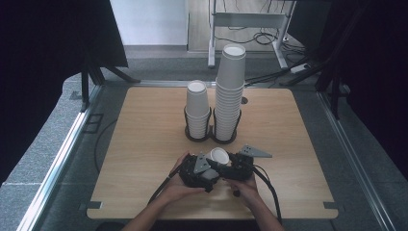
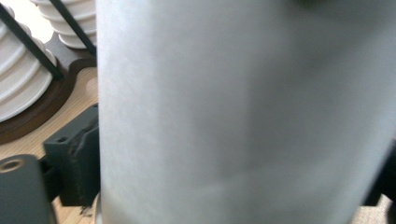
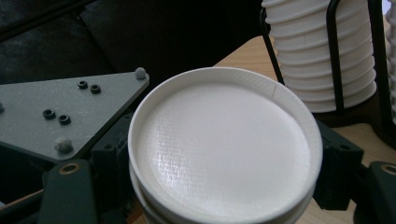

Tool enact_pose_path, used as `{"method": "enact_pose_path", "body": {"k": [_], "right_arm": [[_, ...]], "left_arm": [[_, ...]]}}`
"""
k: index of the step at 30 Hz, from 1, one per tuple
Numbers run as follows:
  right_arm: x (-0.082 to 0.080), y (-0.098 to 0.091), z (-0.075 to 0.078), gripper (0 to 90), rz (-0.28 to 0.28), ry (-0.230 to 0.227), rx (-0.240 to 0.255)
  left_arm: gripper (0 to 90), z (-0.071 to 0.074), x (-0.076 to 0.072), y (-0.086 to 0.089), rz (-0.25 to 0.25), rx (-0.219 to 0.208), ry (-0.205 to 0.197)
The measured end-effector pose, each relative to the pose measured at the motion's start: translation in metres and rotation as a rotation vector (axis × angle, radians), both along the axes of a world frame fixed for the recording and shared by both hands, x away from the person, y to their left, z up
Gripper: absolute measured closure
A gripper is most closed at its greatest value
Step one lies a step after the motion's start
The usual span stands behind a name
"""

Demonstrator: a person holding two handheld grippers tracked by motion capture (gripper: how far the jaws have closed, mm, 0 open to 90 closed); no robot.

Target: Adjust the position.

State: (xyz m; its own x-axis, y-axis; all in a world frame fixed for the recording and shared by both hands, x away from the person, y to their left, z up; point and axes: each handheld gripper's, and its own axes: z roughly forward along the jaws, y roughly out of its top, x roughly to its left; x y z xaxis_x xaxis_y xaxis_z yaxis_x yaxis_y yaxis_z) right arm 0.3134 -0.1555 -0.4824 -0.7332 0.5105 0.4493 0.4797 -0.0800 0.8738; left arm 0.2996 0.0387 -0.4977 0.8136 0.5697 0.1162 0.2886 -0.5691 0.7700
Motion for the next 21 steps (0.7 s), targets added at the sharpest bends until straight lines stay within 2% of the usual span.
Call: {"method": "enact_pose_path", "body": {"k": [9,14,16,19,21], "right_arm": [[0.0005,0.0003,-0.0014,23.7,0.013,-0.006,-0.016],[-0.0001,0.0012,-0.0015,22.6,0.018,-0.011,-0.03],[-0.0002,0.0011,-0.0015,20.8,0.016,-0.013,-0.036],[-0.0004,0.0,-0.0006,13.9,0.01,-0.027,-0.071],[-0.0003,-0.0008,-0.0003,13.6,0.007,-0.031,-0.078]], "left_arm": [[11.7,0.0015,0.0,-0.0001,-0.011,0.049,-0.007],[12.3,0.0014,0.0003,0.0004,-0.016,0.056,-0.003],[12.4,0.0012,0.0006,0.0007,-0.012,0.058,-0.004],[12.6,0.0019,0.0031,0.0046,0.0,0.06,0.002],[12.7,0.002,0.0041,0.0058,0.002,0.06,0.005]]}}
